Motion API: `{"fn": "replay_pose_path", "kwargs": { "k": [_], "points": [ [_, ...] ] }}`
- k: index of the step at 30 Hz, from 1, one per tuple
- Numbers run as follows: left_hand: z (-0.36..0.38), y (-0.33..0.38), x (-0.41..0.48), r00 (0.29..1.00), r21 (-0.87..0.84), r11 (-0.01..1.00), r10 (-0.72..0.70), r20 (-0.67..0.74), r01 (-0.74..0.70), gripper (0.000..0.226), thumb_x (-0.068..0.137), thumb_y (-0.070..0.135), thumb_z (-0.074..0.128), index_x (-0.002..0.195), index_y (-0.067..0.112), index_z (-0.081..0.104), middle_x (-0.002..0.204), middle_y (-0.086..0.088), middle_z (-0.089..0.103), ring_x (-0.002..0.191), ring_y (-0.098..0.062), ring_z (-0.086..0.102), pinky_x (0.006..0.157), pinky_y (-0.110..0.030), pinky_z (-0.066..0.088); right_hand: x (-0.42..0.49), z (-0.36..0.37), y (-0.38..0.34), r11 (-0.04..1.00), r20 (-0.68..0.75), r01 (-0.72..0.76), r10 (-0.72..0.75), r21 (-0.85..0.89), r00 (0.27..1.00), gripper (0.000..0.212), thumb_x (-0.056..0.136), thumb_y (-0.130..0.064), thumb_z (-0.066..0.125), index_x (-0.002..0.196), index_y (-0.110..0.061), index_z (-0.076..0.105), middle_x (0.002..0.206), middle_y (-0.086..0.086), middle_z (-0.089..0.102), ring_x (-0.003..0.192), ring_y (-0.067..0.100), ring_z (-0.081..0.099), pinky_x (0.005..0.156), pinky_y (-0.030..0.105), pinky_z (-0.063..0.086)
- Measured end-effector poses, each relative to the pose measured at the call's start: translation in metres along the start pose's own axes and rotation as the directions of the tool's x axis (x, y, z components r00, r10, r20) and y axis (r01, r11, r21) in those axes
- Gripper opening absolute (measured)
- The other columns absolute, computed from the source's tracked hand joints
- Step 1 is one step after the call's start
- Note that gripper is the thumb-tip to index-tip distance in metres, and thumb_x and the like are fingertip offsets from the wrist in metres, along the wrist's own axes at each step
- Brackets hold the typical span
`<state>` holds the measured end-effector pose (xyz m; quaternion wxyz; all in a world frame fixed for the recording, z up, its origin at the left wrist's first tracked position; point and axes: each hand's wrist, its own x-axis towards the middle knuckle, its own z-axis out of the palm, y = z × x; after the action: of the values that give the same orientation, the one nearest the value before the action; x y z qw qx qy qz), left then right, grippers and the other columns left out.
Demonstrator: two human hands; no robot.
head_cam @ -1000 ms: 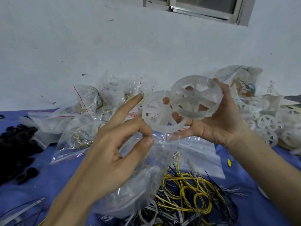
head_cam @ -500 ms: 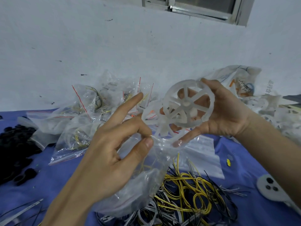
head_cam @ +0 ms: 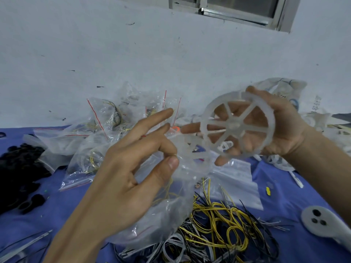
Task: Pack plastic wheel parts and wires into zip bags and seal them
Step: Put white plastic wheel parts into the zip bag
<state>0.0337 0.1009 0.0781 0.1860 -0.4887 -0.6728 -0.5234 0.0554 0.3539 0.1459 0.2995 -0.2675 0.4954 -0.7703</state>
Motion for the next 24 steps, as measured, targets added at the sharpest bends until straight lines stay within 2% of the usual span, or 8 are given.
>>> {"fn": "replay_pose_path", "kwargs": {
  "k": [4, 7, 10, 13, 15, 17, 20, 24],
  "points": [
    [0.004, 0.001, 0.002, 1.0, 0.003, 1.0, 0.019, -0.012, -0.019, 0.01, 0.088, 0.034, 0.052, 0.081, 0.03, 0.058, 0.141, 0.014, 0.045, 0.128, -0.011, 0.048, 0.101, -0.047, 0.041, 0.006, 0.005, 0.001, 0.989, -0.01, 0.1, -0.1, 0.106, 0.995, 0.039, 0.086, -0.022, 0.066, 0.111, 0.007, 0.058, 0.118, 0.025, 0.055, 0.119, 0.048, 0.048, 0.098, 0.068, 0.031],
    [0.004, 0.001, 0.002, 0.998, -0.009, 1.0, 0.023, -0.052, -0.023, 0.01, 0.089, 0.034, 0.052, 0.082, 0.031, 0.058, 0.142, 0.011, 0.045, 0.129, -0.013, 0.048, 0.104, -0.048, 0.039, 0.013, 0.009, 0.001, 0.984, -0.266, 0.119, -0.151, -0.135, 0.952, 0.039, 0.067, -0.038, 0.077, 0.096, -0.011, 0.071, 0.124, 0.014, 0.058, 0.111, 0.035, 0.06, 0.081, 0.05, 0.055],
    [0.003, 0.001, 0.002, 0.995, -0.022, 1.0, 0.001, -0.103, -0.003, 0.009, 0.089, 0.035, 0.052, 0.083, 0.033, 0.058, 0.145, 0.012, 0.041, 0.131, -0.01, 0.045, 0.104, -0.044, 0.039, 0.02, 0.012, 0.007, 0.959, -0.387, 0.097, -0.199, -0.265, 0.9, 0.039, 0.061, -0.043, 0.073, 0.091, -0.018, 0.075, 0.108, 0.008, 0.07, 0.098, 0.025, 0.067, 0.071, 0.042, 0.058],
    [0.003, 0.002, 0.004, 0.989, 0.027, 0.999, 0.036, -0.142, -0.033, 0.01, 0.089, 0.033, 0.051, 0.082, 0.032, 0.057, 0.145, 0.011, 0.041, 0.132, -0.01, 0.043, 0.1, -0.03, 0.041, 0.028, 0.016, 0.016, 0.934, -0.31, 0.052, -0.169, -0.354, 0.936, 0.041, 0.072, -0.041, 0.069, 0.105, -0.017, 0.069, 0.113, 0.013, 0.064, 0.099, 0.031, 0.064, 0.075, 0.053, 0.056],
    [0.0, 0.004, 0.005, 0.986, 0.1, 0.995, 0.048, -0.162, -0.032, 0.01, 0.089, 0.034, 0.051, 0.081, 0.032, 0.057, 0.143, 0.011, 0.043, 0.124, -0.003, 0.048, 0.086, -0.017, 0.042, 0.03, 0.018, 0.018, 0.867, -0.29, -0.004, -0.162, -0.498, 0.943, 0.041, 0.079, -0.037, 0.064, 0.113, -0.013, 0.059, 0.111, 0.015, 0.058, 0.097, 0.033, 0.06, 0.082, 0.063, 0.047],
    [-0.002, 0.005, 0.004, 0.986, 0.119, 0.993, 0.026, -0.167, -0.006, 0.01, 0.088, 0.036, 0.05, 0.082, 0.032, 0.056, 0.142, 0.017, 0.042, 0.122, -0.003, 0.05, 0.075, -0.009, 0.038, 0.033, 0.024, 0.014, 0.823, -0.315, -0.041, -0.171, -0.566, 0.933, 0.037, 0.078, -0.032, 0.064, 0.107, -0.011, 0.056, 0.099, 0.014, 0.055, 0.09, 0.029, 0.058, 0.081, 0.054, 0.049],
    [-0.002, 0.004, 0.003, 0.987, 0.141, 0.99, 0.03, -0.16, -0.007, 0.01, 0.088, 0.036, 0.05, 0.08, 0.033, 0.056, 0.146, 0.014, 0.038, 0.124, -0.005, 0.049, 0.073, -0.006, 0.037, 0.037, 0.034, 0.004, 0.76, -0.337, -0.098, -0.166, -0.643, 0.927, 0.024, 0.082, -0.027, 0.061, 0.1, -0.012, 0.056, 0.093, 0.013, 0.052, 0.083, 0.024, 0.059, 0.075, 0.046, 0.052],
    [-0.001, 0.002, 0.003, 0.985, 0.161, 0.986, 0.075, -0.153, -0.05, 0.011, 0.089, 0.034, 0.048, 0.082, 0.03, 0.056, 0.146, 0.009, 0.038, 0.117, 0.007, 0.048, 0.075, -0.015, 0.043, 0.043, 0.046, -0.012, 0.607, -0.362, -0.225, -0.113, -0.762, 0.925, 0.026, 0.083, -0.028, 0.053, 0.103, -0.013, 0.059, 0.097, 0.012, 0.055, 0.09, 0.024, 0.058, 0.083, 0.065, 0.043]
  ]
}}
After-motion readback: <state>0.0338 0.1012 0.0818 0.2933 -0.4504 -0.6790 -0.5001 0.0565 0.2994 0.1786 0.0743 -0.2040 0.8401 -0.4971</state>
